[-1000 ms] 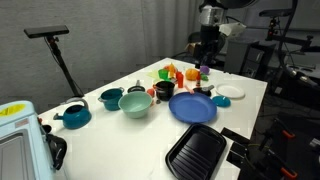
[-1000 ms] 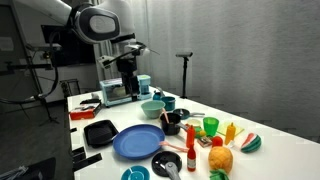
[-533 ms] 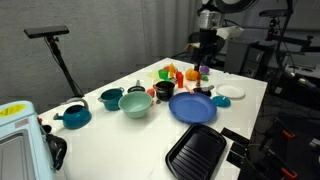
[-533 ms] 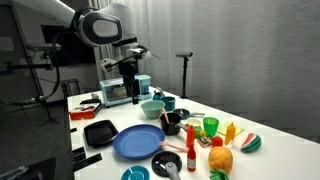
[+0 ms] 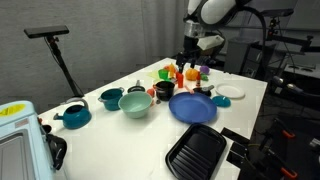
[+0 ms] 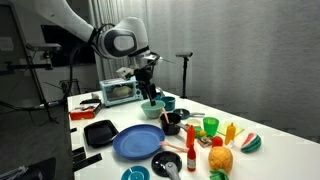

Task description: Take the spoon and mix the objects in the black pot

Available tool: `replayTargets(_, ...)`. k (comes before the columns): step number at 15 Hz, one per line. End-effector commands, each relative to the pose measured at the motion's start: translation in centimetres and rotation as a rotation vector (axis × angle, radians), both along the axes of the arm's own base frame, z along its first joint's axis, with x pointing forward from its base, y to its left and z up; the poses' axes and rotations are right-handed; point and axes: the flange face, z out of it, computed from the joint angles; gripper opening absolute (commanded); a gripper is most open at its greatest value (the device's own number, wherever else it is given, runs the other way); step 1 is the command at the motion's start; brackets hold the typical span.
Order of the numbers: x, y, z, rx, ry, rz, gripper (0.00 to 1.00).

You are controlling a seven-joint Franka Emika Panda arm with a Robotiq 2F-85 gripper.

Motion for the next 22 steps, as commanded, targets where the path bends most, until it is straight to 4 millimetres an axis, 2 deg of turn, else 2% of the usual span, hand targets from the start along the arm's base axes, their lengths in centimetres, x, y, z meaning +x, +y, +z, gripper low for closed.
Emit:
replayTargets(1, 5.0, 1.5, -1.8, -0.058, -0.026, 0.019, 1.00)
replayTargets(6, 9.7, 5.0, -3.3, -0.122, -0.054, 0.052, 1.00)
replayTargets(9, 11.5, 7.5, -4.6, -0.183, -0.056, 0.014, 1.00)
replayTargets(12, 12.7, 9.1, -6.3, -0.266, -0.053, -0.034, 1.00)
replayTargets(17, 14.0, 10.6, -8.8, -0.304, 0.014, -0.071, 1.00)
replayTargets(22, 15.2, 10.4, -9.8, -0.352, 0.048, -0.102, 1.00)
